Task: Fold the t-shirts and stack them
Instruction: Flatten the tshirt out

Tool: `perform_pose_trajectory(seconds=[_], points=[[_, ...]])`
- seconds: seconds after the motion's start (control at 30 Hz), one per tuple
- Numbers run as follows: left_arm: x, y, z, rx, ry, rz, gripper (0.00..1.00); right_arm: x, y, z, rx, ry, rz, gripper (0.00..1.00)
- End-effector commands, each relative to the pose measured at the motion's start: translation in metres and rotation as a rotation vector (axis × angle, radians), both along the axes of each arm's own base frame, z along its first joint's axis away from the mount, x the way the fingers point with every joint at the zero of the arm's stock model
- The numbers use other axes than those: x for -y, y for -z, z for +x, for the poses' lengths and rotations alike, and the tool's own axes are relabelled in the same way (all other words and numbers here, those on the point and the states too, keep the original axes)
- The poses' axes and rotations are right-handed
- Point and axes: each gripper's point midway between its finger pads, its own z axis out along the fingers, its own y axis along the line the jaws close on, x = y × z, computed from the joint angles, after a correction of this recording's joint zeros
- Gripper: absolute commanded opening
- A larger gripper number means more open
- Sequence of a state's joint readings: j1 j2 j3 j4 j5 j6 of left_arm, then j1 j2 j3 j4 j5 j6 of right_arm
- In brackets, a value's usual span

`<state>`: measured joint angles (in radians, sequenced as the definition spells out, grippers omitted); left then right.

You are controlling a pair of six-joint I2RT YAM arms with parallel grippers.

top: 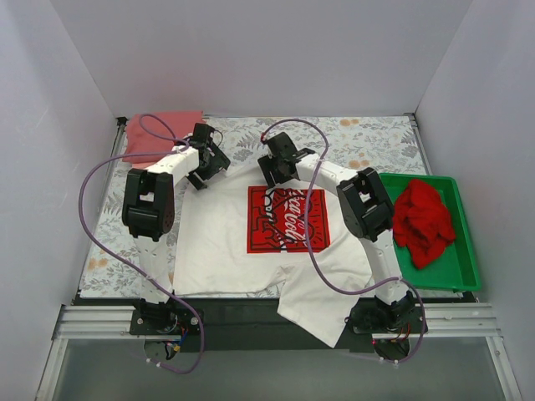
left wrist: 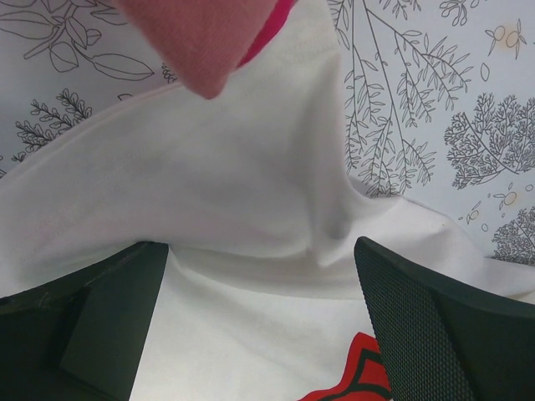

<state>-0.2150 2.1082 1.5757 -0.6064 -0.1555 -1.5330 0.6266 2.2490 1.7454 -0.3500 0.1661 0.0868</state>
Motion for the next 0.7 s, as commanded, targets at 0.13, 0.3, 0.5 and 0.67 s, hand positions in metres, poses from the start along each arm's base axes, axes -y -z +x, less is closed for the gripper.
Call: perform_pose_trajectory(seconds=[0.13, 0.3, 0.5, 0.67], points=[[-0.012, 0.009, -0.018, -0.035, -0.031, 0.035, 0.95, 0.012, 0.003, 0.015, 0.064, 0.089, -0.093, 0.61], [-0.021, 0.023, -0.030, -0.075, -0.060, 0.067, 0.95, 0.020, -0.013, 0.022, 0.113, 0.120, -0.123, 0.38], [-0.028, 0.031, -0.036, -0.099, -0.085, 0.099, 0.95, 0.027, -0.034, 0.027, 0.159, 0.118, -0.143, 0.12], [-0.031, 0.033, -0.038, -0.107, -0.092, 0.104, 0.95, 0.040, -0.038, 0.032, 0.160, 0.129, -0.163, 0.01]])
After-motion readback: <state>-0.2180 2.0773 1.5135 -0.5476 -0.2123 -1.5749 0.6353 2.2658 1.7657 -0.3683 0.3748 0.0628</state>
